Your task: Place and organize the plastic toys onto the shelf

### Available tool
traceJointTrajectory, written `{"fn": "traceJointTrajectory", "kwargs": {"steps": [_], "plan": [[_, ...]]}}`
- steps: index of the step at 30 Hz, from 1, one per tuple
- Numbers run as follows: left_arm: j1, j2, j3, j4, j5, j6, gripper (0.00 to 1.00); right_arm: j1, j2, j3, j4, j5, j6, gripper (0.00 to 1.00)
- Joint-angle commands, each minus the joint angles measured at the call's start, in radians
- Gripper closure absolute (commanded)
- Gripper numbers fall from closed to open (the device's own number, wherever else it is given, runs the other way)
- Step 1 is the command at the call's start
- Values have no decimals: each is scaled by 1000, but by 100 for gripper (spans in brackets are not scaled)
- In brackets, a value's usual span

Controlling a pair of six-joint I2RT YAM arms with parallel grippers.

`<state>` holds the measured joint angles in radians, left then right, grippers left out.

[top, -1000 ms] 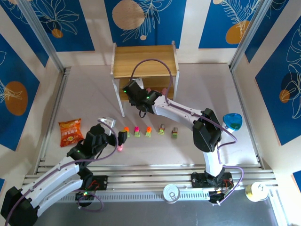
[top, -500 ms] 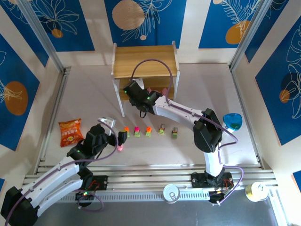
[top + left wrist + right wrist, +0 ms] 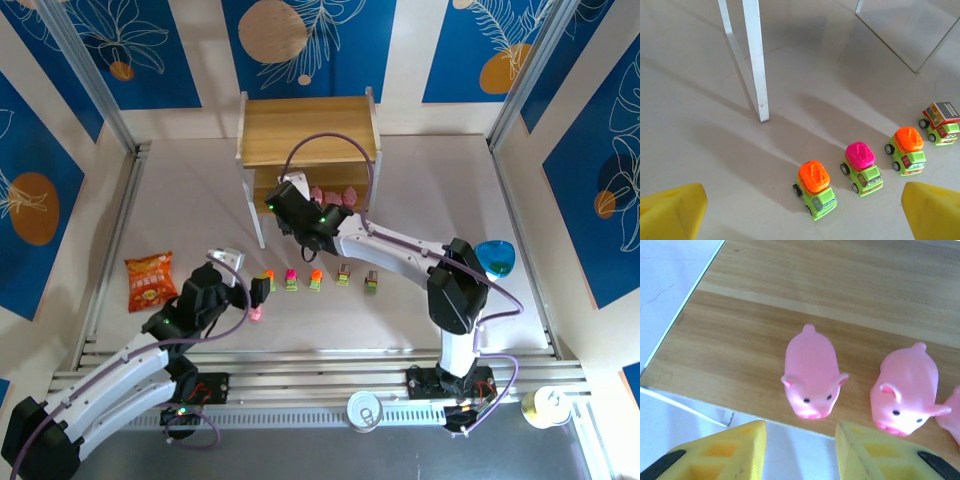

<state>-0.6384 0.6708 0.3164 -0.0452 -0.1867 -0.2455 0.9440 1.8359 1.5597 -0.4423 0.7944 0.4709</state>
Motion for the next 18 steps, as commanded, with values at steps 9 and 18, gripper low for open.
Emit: {"fn": "traceJointTrajectory", "kwargs": {"steps": [9,18], "plan": [[-13,-38,-11,-2,-55,-3,0,96,-186,-184,20,63,98,59],[-142,-40,14,-58,-202,-16,3,222,-375,-447,37,95,177,59]]}}
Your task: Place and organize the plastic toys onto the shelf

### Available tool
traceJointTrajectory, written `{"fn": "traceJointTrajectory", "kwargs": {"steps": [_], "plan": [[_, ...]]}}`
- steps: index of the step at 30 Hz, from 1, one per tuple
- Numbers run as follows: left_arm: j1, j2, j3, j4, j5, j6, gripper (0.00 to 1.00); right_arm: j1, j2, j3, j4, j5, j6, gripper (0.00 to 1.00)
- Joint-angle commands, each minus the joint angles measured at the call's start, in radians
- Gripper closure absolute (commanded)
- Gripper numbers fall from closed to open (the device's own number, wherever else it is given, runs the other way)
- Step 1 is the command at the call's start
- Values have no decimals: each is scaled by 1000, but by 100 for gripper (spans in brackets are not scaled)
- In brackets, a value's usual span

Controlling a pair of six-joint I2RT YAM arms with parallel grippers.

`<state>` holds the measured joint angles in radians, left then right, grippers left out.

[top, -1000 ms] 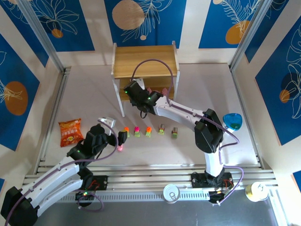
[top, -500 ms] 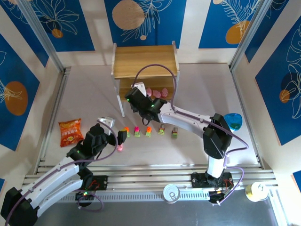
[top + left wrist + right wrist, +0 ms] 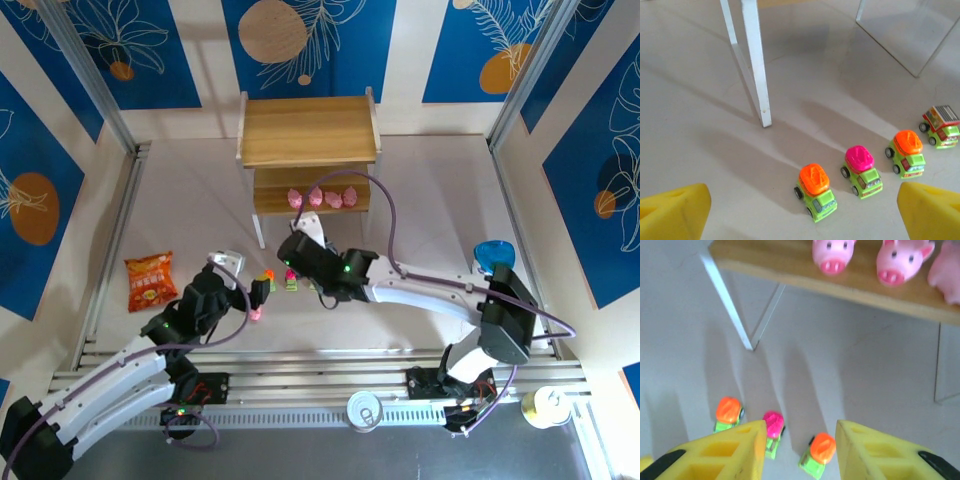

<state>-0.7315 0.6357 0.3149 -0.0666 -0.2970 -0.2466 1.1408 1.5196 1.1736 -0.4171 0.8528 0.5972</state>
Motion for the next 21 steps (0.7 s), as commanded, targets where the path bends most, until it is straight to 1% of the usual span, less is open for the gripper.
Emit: {"fn": "traceJointTrajectory", "kwargs": {"steps": [1,7,12,16,21], "plan": [[-77,-6,22,-52,-125,-32,3,36,-83,-97,15,43,59,59],[-275,2,43,-143,-381,-146,3,74,-222,-308,46,60,117,59],[-433,61,49,-196,-565,-255,4,115,-321,-442,80,87,125,59],[-504,135,48,-212,-624,-360,6,146,-375,-533,85,128,162,59],[-523,200,35,-255,-654,-495,10,191,-409,-611,60,204,219,59]]}}
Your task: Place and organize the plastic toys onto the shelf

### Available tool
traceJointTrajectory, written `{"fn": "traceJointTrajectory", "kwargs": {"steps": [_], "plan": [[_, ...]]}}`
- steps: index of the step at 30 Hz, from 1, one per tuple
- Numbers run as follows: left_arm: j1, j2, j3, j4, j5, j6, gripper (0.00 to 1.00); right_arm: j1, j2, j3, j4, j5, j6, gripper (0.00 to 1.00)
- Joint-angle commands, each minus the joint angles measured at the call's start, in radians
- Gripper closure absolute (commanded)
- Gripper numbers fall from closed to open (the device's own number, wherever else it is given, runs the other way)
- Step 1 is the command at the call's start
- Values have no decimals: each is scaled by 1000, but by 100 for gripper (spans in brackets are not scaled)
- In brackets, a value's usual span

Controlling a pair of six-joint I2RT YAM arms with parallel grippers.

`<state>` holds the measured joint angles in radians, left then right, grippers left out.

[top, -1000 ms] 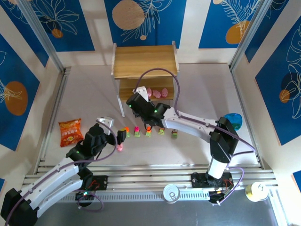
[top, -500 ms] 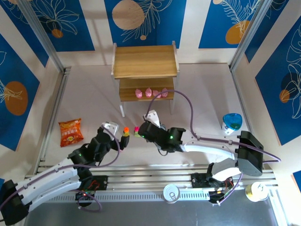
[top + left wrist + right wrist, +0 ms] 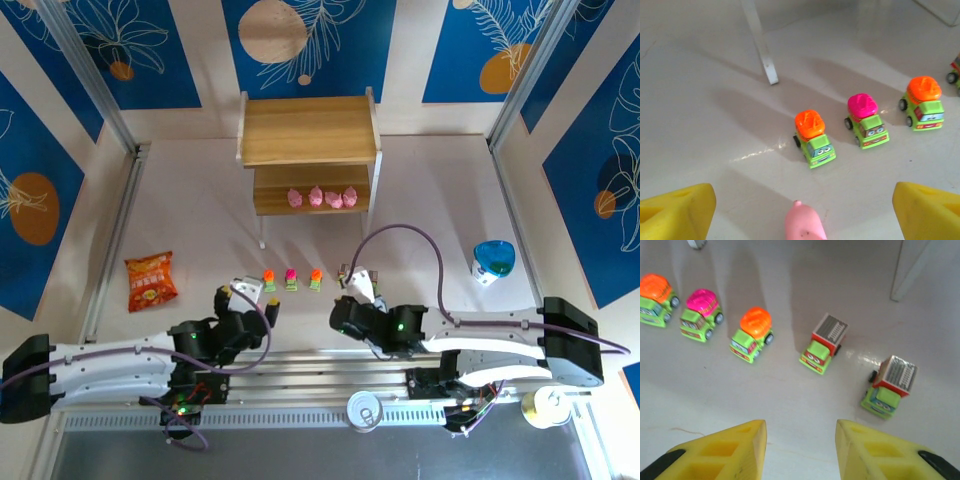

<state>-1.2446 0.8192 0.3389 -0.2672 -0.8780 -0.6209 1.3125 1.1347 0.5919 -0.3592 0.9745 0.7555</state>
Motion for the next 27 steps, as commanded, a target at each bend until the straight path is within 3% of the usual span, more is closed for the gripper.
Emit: {"fn": "traceJointTrajectory", "kwargs": {"steps": [1,12,27], "plan": [[-11,25,11,-67,-76,-143,11,26,-27,-41,-5,93,75,59],[-12,25,-37,-147,-2,-308,15,75,-30,-131,-15,126,184,59],[-10,106,-54,-127,119,-355,18,136,43,-129,-7,154,219,59]]}}
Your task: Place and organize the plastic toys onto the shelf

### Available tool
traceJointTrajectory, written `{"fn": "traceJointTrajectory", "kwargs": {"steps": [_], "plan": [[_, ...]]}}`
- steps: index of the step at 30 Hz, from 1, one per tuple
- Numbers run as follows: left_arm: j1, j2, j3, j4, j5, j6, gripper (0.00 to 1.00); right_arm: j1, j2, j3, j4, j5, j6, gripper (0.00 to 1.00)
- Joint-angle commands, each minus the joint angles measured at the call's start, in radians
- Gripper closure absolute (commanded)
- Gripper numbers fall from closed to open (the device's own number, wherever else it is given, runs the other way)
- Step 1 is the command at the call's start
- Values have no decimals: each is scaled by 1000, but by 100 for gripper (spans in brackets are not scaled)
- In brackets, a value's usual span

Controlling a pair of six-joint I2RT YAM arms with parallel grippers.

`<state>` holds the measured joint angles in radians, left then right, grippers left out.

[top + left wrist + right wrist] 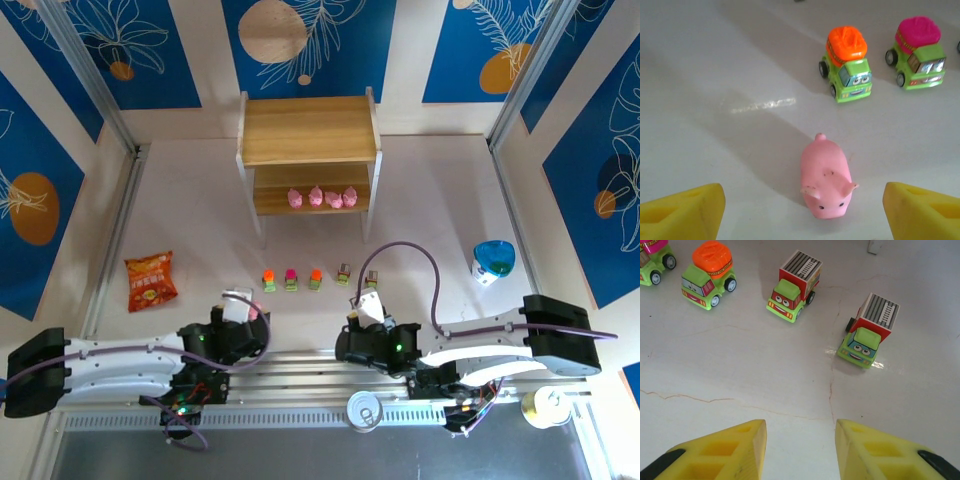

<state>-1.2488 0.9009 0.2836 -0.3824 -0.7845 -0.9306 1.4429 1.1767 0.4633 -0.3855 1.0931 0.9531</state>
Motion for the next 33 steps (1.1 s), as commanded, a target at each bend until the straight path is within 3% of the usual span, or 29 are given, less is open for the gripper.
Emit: {"fn": "traceJointTrajectory", "kwargs": {"steps": [1,21,33], "plan": [[-6,38,2,-14,28,-63,18,5,1,-4,29,32,17,59],[50,191,-31,207,100,-79,31,-4,14,-3,33,28,24,60],[96,271,-53,343,142,-56,48,1,18,-2,13,36,46,60]]}}
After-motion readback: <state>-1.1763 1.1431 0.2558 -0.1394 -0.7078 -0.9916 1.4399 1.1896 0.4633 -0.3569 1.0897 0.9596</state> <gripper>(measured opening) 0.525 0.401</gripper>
